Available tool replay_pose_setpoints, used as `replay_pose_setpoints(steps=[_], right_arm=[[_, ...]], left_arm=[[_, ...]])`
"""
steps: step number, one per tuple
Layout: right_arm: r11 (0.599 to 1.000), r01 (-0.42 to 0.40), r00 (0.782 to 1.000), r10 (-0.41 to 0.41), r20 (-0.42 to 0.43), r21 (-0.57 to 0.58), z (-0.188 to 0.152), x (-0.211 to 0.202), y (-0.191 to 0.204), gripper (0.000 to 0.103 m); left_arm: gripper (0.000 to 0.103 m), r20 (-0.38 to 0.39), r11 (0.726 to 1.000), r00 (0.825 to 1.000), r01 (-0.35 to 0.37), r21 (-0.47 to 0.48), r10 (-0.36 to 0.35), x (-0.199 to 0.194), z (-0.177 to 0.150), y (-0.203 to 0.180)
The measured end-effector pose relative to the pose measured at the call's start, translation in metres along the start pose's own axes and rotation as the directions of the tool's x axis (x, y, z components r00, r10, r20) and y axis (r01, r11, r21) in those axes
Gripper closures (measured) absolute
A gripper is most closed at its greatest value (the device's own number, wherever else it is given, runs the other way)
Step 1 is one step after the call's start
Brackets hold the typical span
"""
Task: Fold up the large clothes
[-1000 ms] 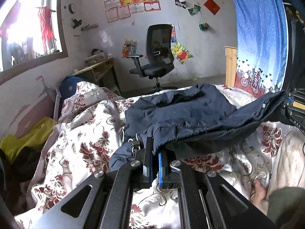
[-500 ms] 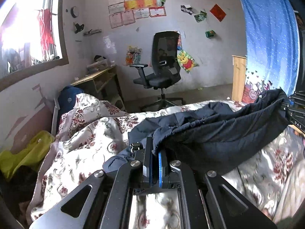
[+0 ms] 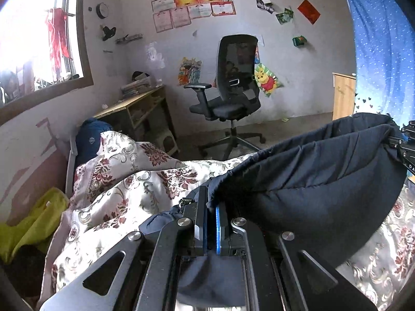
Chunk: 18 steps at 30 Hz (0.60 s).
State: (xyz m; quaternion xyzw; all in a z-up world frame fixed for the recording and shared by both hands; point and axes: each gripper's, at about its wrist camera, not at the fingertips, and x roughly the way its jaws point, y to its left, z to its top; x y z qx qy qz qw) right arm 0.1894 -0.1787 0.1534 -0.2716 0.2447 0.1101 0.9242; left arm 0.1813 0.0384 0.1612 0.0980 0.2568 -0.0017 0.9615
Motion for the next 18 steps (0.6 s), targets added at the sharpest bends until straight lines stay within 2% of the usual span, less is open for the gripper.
replay_pose_setpoints(steps=[6, 10, 14, 18], right_arm=[[1.000, 0.004, 1.000, -0.004, -0.027, -0.014, 0.012, 0.047, 0.005, 0.097], [0.999, -0.020, 0.998, 0.023, -0.064, 0.038, 0.015, 0.082, 0.004, 0.097], [0.998, -0.011, 0.996, 0.016, -0.085, 0.054, 0.013, 0.109, 0.008, 0.097], [0.997, -0.012, 0.994, 0.021, -0.110, 0.081, 0.012, 0.133, 0.010, 0.097]], left_arm=[[0.100, -0.040, 1.000, 0.999, -0.012, -0.010, 0.012, 0.056, 0.005, 0.007], [0.100, -0.084, 1.000, 0.996, 0.001, -0.029, -0.003, 0.093, 0.005, 0.012], [0.100, -0.113, 1.000, 0.994, -0.004, -0.023, 0.001, 0.122, 0.003, 0.012], [0.100, -0.154, 0.998, 0.988, 0.005, -0.056, -0.014, 0.149, -0.003, 0.017]])
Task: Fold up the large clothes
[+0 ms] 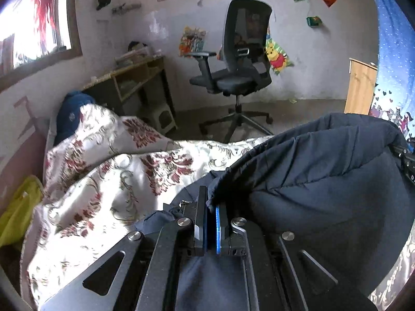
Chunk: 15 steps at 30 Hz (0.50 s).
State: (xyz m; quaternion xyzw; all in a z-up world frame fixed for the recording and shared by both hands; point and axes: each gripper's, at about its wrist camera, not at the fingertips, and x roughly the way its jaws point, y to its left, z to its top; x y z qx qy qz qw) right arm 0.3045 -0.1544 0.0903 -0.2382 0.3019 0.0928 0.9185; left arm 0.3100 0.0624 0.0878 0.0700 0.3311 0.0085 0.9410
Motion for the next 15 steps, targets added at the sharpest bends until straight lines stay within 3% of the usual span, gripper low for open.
replay_pose_setpoints(steps=[5, 10, 14, 15], right_arm=[[0.992, -0.087, 0.996, 0.088, -0.001, 0.092, -0.003, 0.022, -0.008, 0.096], [0.986, -0.108, 0.994, 0.107, 0.015, 0.124, -0.008, 0.029, -0.009, 0.095], [0.981, -0.127, 0.992, 0.126, 0.015, 0.150, -0.007, 0.032, -0.011, 0.091], [0.974, -0.153, 0.988, 0.151, 0.024, 0.168, -0.006, 0.033, -0.014, 0.082]], left_arm=[[0.100, -0.024, 0.999, 0.999, 0.021, -0.040, -0.022, 0.018, -0.006, 0.004], [0.099, -0.032, 0.999, 0.999, 0.021, -0.045, -0.022, 0.025, -0.007, 0.003], [0.097, -0.036, 0.998, 0.999, 0.022, -0.066, -0.025, 0.027, -0.007, 0.002], [0.094, -0.038, 0.997, 0.999, 0.029, -0.072, -0.031, 0.026, -0.007, 0.003]])
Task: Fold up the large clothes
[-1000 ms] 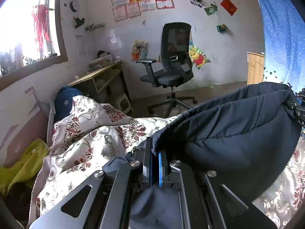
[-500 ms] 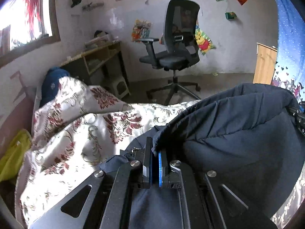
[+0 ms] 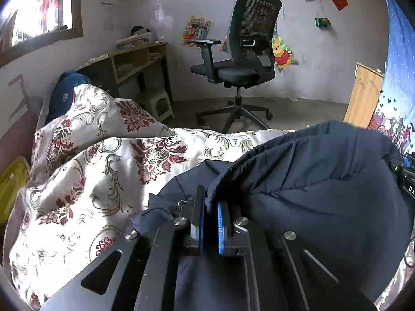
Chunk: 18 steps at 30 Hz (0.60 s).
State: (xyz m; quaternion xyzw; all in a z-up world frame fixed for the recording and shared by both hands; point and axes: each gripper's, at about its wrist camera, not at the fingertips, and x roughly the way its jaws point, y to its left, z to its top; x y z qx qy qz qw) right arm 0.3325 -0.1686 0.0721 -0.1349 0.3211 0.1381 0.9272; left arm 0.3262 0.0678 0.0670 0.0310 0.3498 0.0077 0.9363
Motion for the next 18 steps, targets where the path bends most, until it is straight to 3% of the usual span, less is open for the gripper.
replay_pose_setpoints(steps=[1, 2, 3, 6, 7, 11, 15, 18], right_arm=[[1.000, -0.019, 1.000, 0.018, 0.012, 0.018, 0.001, -0.002, -0.003, 0.075], [0.999, -0.025, 0.999, 0.024, 0.022, 0.030, 0.002, -0.004, -0.005, 0.059], [0.998, -0.034, 0.998, 0.032, 0.046, 0.049, 0.003, -0.009, -0.008, 0.049], [0.996, -0.051, 0.994, 0.044, 0.100, 0.068, 0.010, -0.024, -0.012, 0.045], [0.996, -0.050, 0.992, 0.042, 0.117, 0.068, 0.012, -0.031, -0.013, 0.043], [0.997, -0.059, 0.981, 0.047, 0.191, 0.059, 0.015, -0.062, -0.015, 0.012], [0.995, -0.095, 0.968, 0.083, 0.237, 0.043, 0.007, -0.093, -0.016, 0.001], [0.990, -0.137, 0.967, 0.128, 0.220, 0.026, -0.006, -0.106, -0.012, 0.000]], left_arm=[[0.092, 0.000, 1.000, 1.000, 0.005, -0.005, -0.005, -0.001, 0.000, 0.000], [0.081, 0.004, 1.000, 1.000, 0.009, -0.010, -0.009, -0.002, 0.001, -0.001], [0.064, 0.013, 1.000, 1.000, 0.015, -0.018, -0.015, -0.005, 0.002, -0.001], [0.033, 0.085, 0.998, 0.996, 0.029, -0.049, -0.024, -0.023, 0.007, -0.001], [0.030, 0.111, 0.998, 0.994, 0.024, -0.056, -0.018, -0.030, 0.009, -0.001], [0.026, 0.174, 0.997, 0.984, 0.051, -0.054, -0.041, -0.053, 0.015, -0.001], [0.017, 0.225, 0.995, 0.970, 0.096, -0.024, -0.088, -0.076, 0.008, -0.004], [0.014, 0.236, 0.987, 0.959, 0.160, 0.014, -0.159, -0.089, -0.006, -0.009]])
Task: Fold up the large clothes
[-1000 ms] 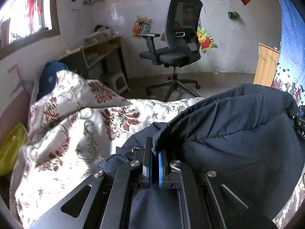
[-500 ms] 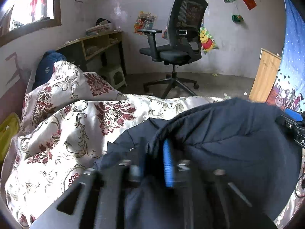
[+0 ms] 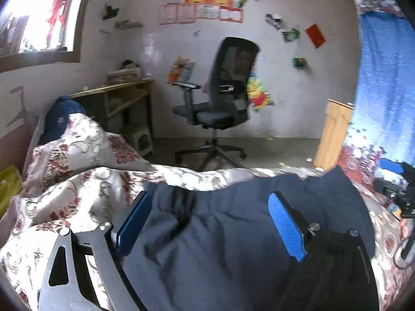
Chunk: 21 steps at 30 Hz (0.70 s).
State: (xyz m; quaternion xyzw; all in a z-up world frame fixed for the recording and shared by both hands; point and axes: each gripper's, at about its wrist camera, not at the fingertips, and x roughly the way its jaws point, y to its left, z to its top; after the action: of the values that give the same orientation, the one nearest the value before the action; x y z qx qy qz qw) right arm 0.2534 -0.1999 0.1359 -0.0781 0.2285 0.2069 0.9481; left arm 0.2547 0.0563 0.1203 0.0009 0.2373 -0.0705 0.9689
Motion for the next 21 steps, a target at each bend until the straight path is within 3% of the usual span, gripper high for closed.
replay_pose_setpoints(steps=[4, 10, 15, 21], right_arm=[[0.997, -0.075, 0.994, 0.075, -0.082, 0.005, -0.032, -0.007, 0.011, 0.000], [0.987, -0.153, 0.962, 0.161, -0.220, 0.053, -0.089, 0.003, 0.025, 0.000], [0.984, -0.162, 0.944, 0.178, -0.279, 0.079, -0.113, 0.025, 0.030, 0.000], [0.986, -0.149, 0.957, 0.162, -0.241, 0.074, -0.108, 0.048, 0.029, 0.000]], left_arm=[[0.014, -0.072, 0.990, 0.989, 0.136, 0.047, -0.133, -0.008, -0.034, -0.015], [0.014, -0.202, 0.966, 0.951, 0.252, 0.061, -0.235, 0.005, -0.083, -0.029], [0.012, -0.219, 0.968, 0.956, 0.223, 0.112, -0.195, 0.030, -0.092, -0.040], [0.004, -0.195, 0.987, 0.974, 0.137, 0.082, -0.119, 0.066, -0.078, -0.042]])
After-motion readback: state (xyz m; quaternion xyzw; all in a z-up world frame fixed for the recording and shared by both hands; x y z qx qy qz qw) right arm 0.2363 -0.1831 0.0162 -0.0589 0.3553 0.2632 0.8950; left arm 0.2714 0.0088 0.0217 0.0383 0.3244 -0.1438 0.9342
